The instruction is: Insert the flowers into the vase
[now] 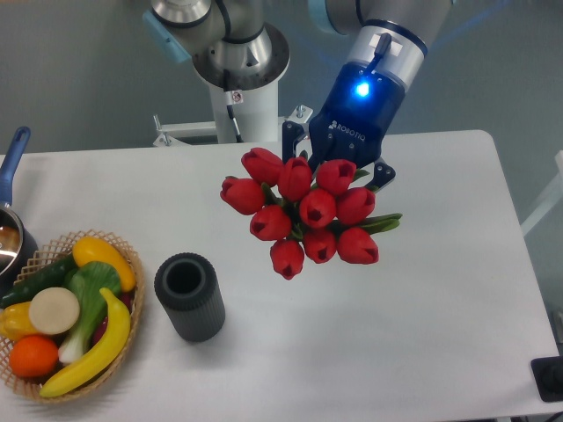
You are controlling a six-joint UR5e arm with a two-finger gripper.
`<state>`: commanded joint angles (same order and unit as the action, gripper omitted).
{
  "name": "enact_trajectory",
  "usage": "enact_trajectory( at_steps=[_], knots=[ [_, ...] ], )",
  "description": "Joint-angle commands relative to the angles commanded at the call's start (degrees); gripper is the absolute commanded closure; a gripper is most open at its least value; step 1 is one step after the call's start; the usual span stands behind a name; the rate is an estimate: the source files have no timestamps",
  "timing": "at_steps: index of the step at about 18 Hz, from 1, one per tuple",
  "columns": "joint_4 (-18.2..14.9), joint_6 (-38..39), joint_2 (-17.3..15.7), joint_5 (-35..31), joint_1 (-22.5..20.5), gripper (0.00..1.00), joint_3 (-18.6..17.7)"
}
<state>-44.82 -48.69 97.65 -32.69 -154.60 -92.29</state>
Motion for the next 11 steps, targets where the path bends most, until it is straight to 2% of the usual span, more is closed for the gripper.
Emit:
enact_trajectory(
  at_steps=[11],
  knots=[
    [0.1,1.0,0.1,0.0,0.4,0.64,0.3]
  ],
)
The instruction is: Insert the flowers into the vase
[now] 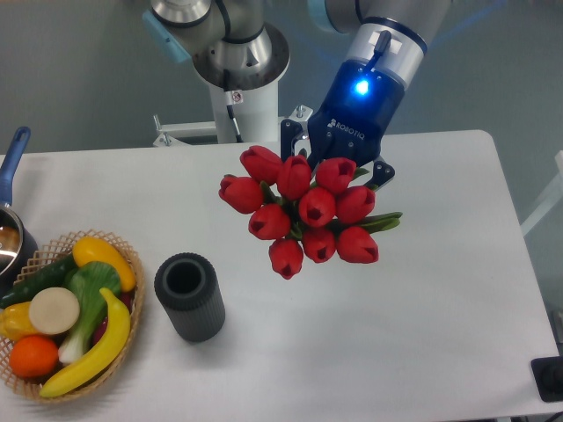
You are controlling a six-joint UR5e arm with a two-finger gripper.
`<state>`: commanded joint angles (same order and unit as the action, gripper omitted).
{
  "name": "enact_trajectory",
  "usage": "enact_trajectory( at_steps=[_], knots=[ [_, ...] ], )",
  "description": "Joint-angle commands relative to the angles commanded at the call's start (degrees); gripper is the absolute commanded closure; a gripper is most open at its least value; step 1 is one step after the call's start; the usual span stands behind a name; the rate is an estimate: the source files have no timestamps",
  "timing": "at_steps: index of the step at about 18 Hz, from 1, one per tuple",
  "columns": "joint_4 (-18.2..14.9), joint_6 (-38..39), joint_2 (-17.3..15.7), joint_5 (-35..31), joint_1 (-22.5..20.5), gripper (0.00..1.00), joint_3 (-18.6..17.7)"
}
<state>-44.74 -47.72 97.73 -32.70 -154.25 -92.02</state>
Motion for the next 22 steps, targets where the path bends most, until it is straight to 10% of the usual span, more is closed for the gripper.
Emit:
enact_trajectory(
  at_steps=[11,22],
  knots=[
    [3.8,-0.6,2.3,2.4,5.2,0.65,0.0],
    [7.3,-12.7,9.3,23.8,7.4,0.65,-0.9]
  ],
)
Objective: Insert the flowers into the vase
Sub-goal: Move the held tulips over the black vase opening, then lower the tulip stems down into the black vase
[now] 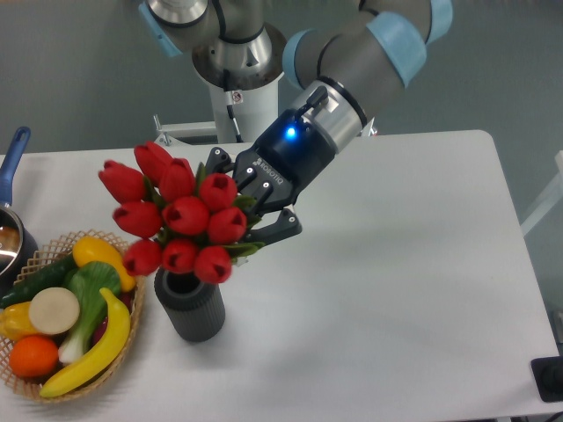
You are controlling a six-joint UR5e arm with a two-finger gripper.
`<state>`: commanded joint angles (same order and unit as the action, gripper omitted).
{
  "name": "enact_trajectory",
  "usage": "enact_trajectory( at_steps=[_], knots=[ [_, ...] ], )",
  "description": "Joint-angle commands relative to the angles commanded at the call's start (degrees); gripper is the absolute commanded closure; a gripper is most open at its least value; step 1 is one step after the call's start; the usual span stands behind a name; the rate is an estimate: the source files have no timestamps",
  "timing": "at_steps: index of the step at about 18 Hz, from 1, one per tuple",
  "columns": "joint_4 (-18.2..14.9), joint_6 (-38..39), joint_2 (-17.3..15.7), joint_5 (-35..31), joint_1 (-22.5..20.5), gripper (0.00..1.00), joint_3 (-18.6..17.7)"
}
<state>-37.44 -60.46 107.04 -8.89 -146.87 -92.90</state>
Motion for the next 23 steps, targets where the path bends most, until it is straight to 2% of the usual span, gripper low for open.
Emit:
enact_trajectory(
  at_steps=[3,5,10,23],
  knots=[
    [0.0,-3.1,0.8,6.2,-0.1,0.65,-2.4],
    [0.0,-3.8,1.8,7.9,-0.3,0.65,-2.8],
    [0.0,-3.9,1.8,8.9,0.1,0.65,-4.6],
    [0.0,-5.4,3.2,8.8,1.5,0.65,-6.3]
  ],
)
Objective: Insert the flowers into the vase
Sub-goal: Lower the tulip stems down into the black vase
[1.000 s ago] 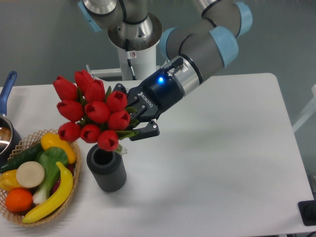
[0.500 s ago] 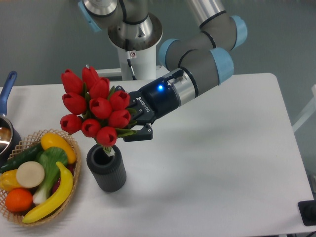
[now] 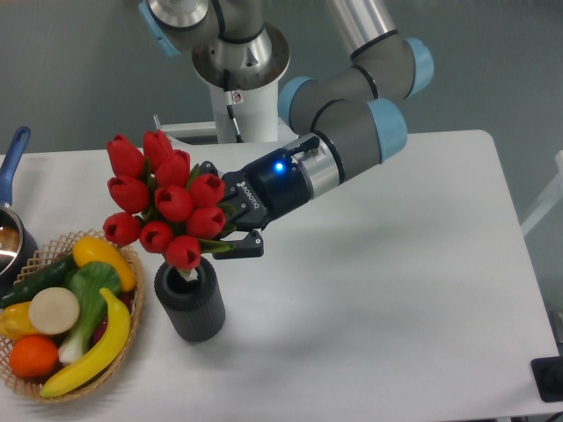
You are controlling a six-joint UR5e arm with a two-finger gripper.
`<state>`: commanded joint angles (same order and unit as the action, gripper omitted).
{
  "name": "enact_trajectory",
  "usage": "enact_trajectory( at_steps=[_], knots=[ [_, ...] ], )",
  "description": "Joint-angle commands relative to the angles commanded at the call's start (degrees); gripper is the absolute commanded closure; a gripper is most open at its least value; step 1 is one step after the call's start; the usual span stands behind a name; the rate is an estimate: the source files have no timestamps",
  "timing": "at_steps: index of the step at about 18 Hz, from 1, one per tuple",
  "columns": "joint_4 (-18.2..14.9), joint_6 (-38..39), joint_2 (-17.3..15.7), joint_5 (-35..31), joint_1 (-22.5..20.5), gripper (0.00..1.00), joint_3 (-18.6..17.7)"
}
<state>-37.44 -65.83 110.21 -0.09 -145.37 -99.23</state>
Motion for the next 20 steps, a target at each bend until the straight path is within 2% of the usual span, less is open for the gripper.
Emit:
enact_trajectory(
  at_steps=[7,20],
  knots=[
    [0.0,-4.2,1.4,0.0,0.6,0.65,-2.3],
    [0.0,-4.9,1.4,0.0,-0.3,0.64,-6.7]
  ],
)
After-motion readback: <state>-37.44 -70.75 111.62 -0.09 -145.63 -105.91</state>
